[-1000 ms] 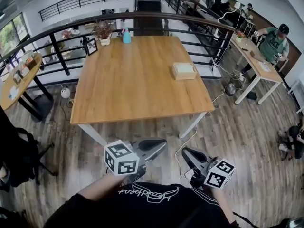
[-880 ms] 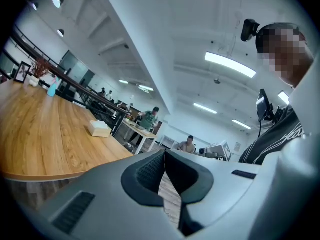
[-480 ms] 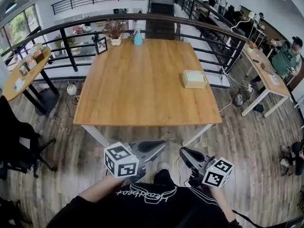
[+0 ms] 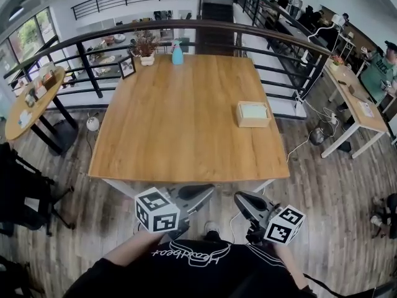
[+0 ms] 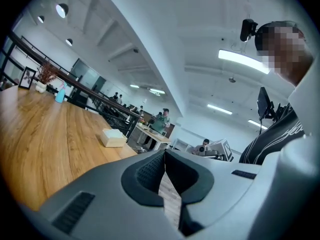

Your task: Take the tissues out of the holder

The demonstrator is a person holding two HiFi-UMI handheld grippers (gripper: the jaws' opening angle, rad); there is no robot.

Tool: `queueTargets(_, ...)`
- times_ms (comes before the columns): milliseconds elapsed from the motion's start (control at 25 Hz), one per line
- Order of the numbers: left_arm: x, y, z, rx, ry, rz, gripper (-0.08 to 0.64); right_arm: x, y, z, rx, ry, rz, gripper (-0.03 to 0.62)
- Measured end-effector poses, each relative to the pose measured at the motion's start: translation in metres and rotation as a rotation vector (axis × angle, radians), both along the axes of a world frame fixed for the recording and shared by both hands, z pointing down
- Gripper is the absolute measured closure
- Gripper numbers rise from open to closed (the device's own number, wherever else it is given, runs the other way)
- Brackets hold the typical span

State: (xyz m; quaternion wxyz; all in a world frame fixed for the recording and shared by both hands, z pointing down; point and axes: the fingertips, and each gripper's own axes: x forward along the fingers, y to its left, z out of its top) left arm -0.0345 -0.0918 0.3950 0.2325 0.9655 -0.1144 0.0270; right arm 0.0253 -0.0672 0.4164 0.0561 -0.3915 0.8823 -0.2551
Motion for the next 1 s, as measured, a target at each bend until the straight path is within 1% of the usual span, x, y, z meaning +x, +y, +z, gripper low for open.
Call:
queueTargets(360, 0.115, -0.092, -0.014, 0.032, -0.019, 0.015, 0.546, 0.124, -0.091, -0.011, 0.022, -0.014, 0.04, 0.574)
queueTargets(520, 0.159, -0.124, -0.018, 0.06, -0.028, 0.014, 0.546, 0.169, -0.125, -0.017, 0.046, -0.024, 0.038, 0.574)
queueTargets(680, 0.184, -0.142, -0.015, 0.076, -0.042, 0.014, 0.546, 0.193, -0.148, -0.013, 0.046, -0.035, 0.022, 0.574)
queueTargets(760, 0.191, -0.15, -0.015, 0.078, -0.048, 0.013, 0.546, 0.201, -0.157, -0.012, 0.048, -0.027, 0.021, 0.574)
queueTargets(1000, 0.209, -0.167, -0.014, 0.07, -0.062, 0.017, 0.546, 0.218, -0.174, -0.012, 0.041, -0.039, 0.02, 0.574)
